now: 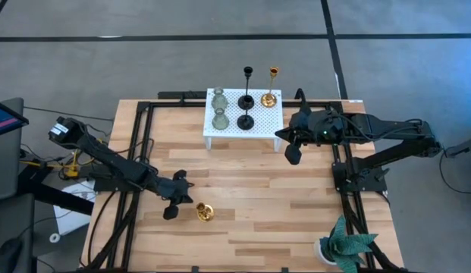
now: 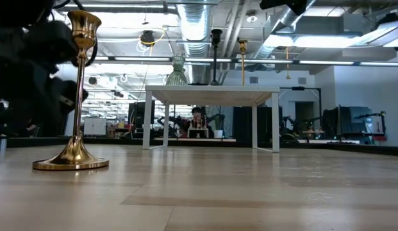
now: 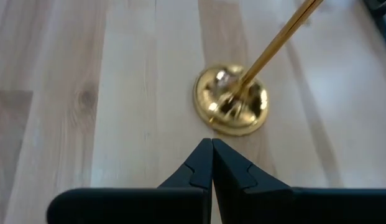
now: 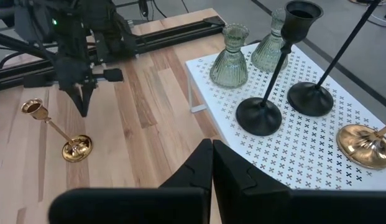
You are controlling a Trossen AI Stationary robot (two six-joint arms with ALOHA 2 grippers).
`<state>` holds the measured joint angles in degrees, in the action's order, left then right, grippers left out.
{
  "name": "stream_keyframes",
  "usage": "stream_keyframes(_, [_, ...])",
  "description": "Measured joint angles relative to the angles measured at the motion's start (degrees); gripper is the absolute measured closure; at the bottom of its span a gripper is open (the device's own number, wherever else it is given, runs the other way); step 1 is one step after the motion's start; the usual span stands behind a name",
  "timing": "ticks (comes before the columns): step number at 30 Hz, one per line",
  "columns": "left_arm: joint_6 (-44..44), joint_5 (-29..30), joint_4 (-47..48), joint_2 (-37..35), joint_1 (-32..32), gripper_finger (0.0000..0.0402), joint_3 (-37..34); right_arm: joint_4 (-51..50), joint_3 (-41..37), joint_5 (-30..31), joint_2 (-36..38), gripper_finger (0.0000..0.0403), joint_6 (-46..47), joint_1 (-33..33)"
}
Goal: Pick & Place candle stick holders
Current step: Align the golden candle holder with the golden candle holder on the shelf
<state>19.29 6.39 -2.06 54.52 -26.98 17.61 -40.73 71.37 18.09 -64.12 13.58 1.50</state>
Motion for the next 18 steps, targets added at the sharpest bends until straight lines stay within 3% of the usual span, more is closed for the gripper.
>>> stream_keyframes(9, [0.0, -0.3, -7.1, 7.7, 0.0, 0.0395, 0.0, 0.0, 0.0, 0.0, 0.0, 0.0403, 0.0, 0.0])
stream_keyframes(18, [0.4, -0.6, -11.2, 10.8, 0.0, 0.0395, 0.0, 0.0, 0.0, 0.0, 0.0, 0.0403, 0.0, 0.0])
